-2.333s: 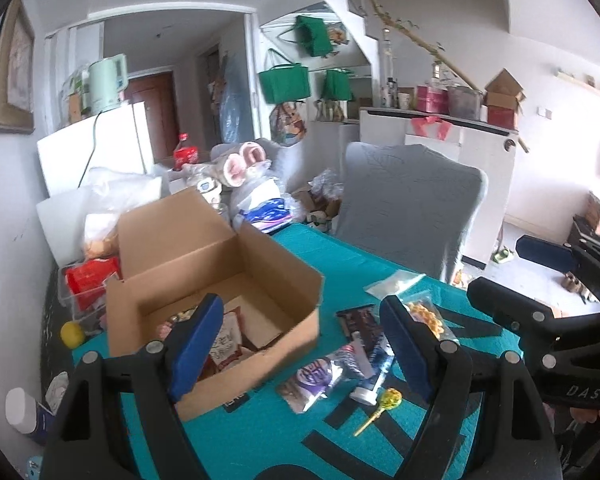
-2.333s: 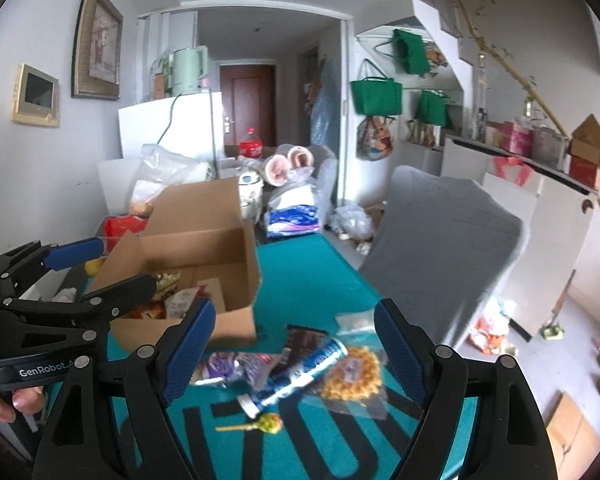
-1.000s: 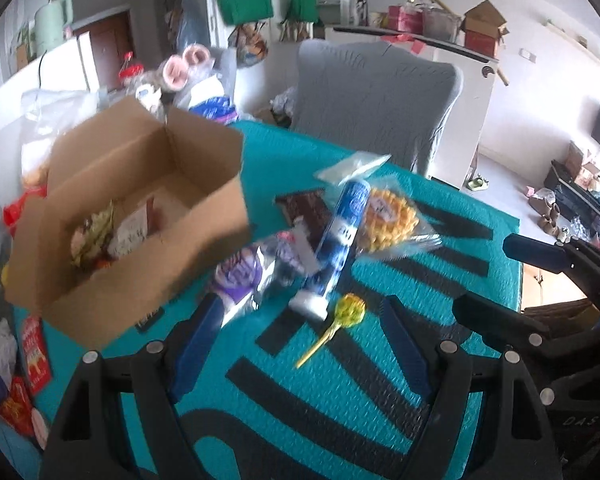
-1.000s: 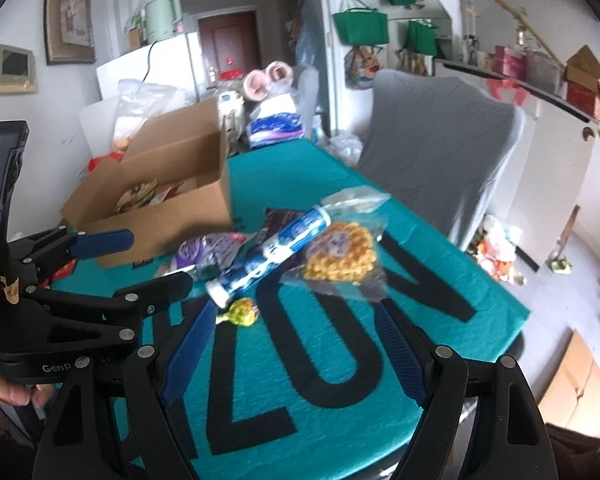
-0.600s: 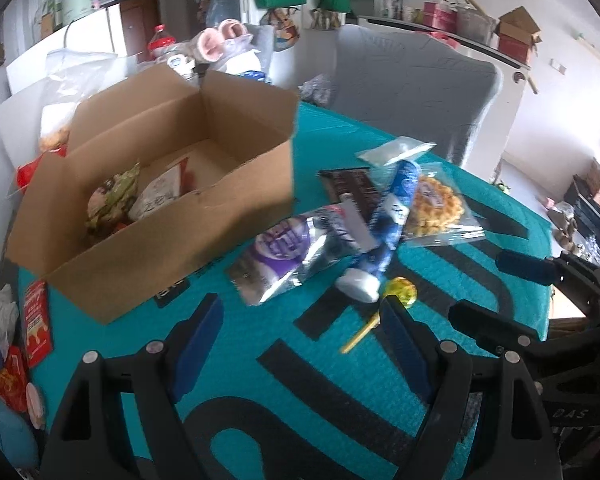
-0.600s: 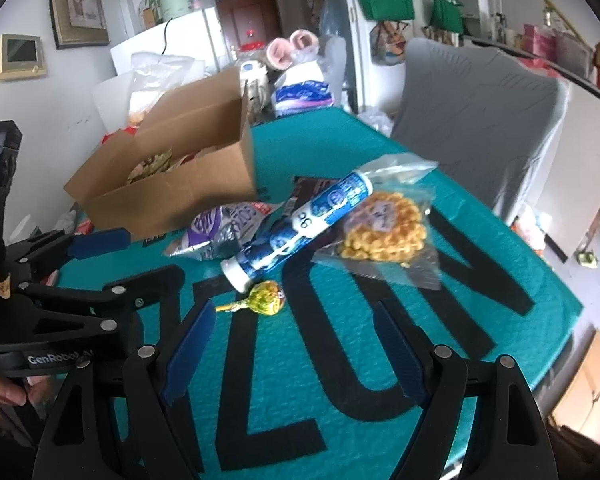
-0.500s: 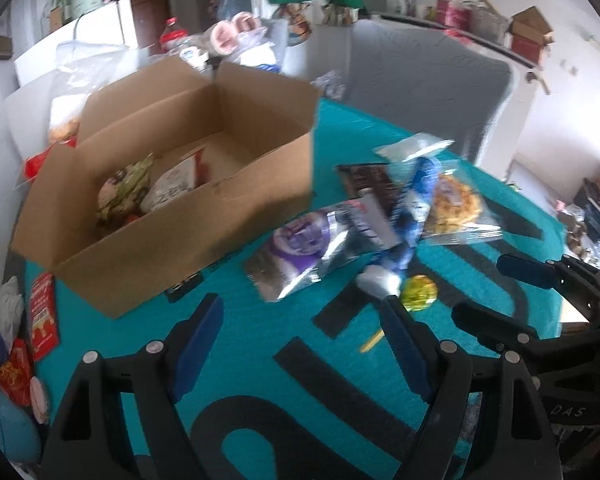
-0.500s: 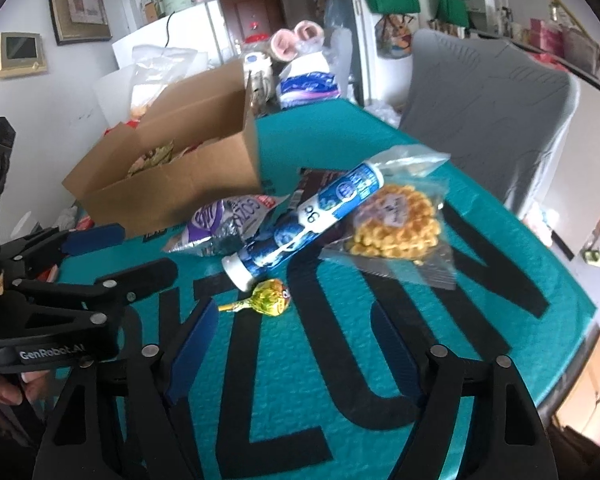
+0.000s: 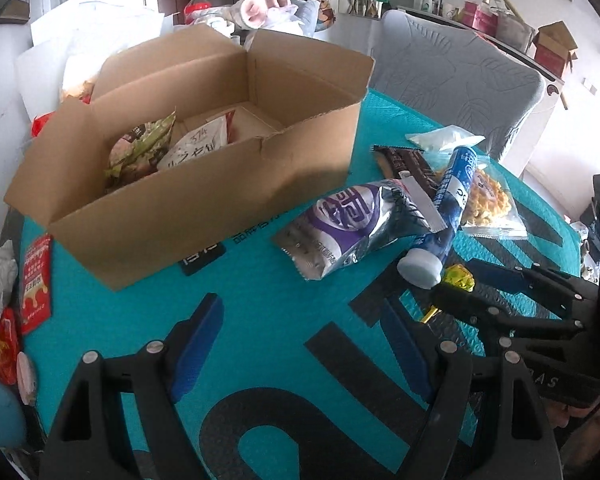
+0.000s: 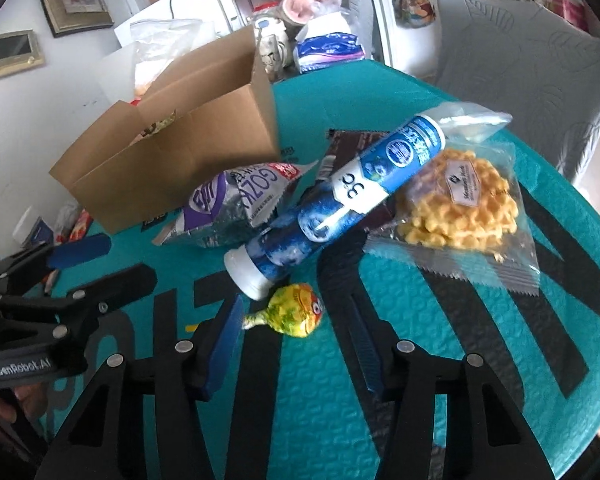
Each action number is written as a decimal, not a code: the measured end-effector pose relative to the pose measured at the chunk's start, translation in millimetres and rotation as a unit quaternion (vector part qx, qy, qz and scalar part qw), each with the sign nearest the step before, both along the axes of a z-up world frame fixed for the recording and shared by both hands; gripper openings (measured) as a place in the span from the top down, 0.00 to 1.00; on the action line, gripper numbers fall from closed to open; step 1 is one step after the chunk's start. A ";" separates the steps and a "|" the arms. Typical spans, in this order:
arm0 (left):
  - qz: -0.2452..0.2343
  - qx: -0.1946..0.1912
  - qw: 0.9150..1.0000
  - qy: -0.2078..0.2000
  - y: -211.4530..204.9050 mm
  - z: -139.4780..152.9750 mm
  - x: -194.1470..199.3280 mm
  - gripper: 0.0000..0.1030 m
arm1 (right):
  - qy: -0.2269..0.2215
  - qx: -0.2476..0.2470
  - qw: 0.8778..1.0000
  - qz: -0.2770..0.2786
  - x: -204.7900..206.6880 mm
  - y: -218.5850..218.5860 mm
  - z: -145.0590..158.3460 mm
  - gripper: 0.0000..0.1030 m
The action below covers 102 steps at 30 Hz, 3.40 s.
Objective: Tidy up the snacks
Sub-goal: 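Grasp the blue drink tube with the left tool while the right tool grasps the yellow lollipop, then lift the drink tube and lollipop off the table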
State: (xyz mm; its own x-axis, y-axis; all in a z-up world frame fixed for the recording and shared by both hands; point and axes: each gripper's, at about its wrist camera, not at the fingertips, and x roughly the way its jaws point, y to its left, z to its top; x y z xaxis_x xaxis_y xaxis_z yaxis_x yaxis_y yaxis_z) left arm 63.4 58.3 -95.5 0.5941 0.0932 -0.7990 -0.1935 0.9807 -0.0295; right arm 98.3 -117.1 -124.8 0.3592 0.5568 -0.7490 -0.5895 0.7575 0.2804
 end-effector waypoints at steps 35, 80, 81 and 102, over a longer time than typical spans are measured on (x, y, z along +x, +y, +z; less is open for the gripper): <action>-0.133 -0.021 0.991 0.001 -78.1 -27.6 86.0 0.58 | -0.012 0.001 0.999 -0.045 13.1 -93.7 0.2 0.73; -0.121 0.003 0.992 0.032 -84.6 -28.7 12.6 0.66 | -0.013 -0.007 1.000 -0.027 -39.8 -95.2 2.2 0.52; -0.121 0.003 0.992 0.031 -84.7 -28.8 13.6 0.66 | -0.012 -0.005 1.000 -0.027 -40.2 -96.3 2.5 0.47; -0.131 0.031 0.991 0.001 -96.9 -31.8 24.3 0.72 | 0.003 0.008 1.000 -0.014 -41.8 -84.8 -0.5 0.69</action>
